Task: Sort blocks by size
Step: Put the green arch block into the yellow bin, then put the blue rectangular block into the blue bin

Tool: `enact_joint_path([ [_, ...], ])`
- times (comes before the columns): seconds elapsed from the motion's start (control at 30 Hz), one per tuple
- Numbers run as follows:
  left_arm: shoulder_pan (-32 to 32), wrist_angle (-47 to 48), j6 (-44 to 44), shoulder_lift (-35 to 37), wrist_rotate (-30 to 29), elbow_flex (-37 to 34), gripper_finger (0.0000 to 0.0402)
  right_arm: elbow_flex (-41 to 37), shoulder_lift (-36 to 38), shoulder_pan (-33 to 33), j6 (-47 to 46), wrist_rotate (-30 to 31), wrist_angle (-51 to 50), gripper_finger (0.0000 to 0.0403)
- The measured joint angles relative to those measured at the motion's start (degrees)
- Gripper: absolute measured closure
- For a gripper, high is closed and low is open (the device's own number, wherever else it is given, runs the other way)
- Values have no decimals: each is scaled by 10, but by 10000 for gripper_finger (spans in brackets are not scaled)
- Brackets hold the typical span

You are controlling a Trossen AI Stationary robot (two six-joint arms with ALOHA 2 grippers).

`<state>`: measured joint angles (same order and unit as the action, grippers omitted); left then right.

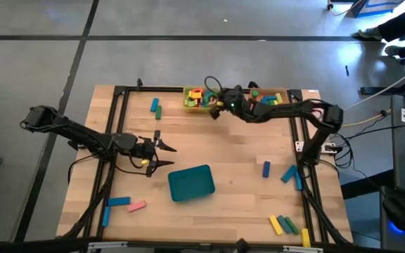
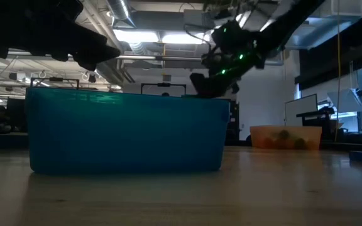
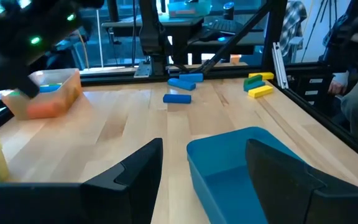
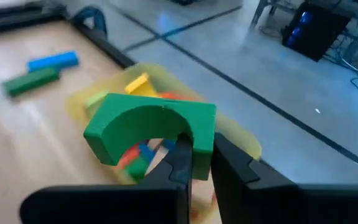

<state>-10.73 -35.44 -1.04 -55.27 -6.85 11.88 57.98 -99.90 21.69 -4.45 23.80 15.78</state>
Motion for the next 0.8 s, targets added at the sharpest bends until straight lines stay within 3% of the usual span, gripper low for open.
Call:
enact_joint_path([
  [0.23,0,0,6,0,0,0,190,0,-72,42,-41,-25,81,362],
  [0.4,0,0,6,0,0,0,190,1,-85,58,-75,-39,91,340],
  [0.8,1,0,2,0,0,0,190,0,-71,70,-71,-91,89,201],
])
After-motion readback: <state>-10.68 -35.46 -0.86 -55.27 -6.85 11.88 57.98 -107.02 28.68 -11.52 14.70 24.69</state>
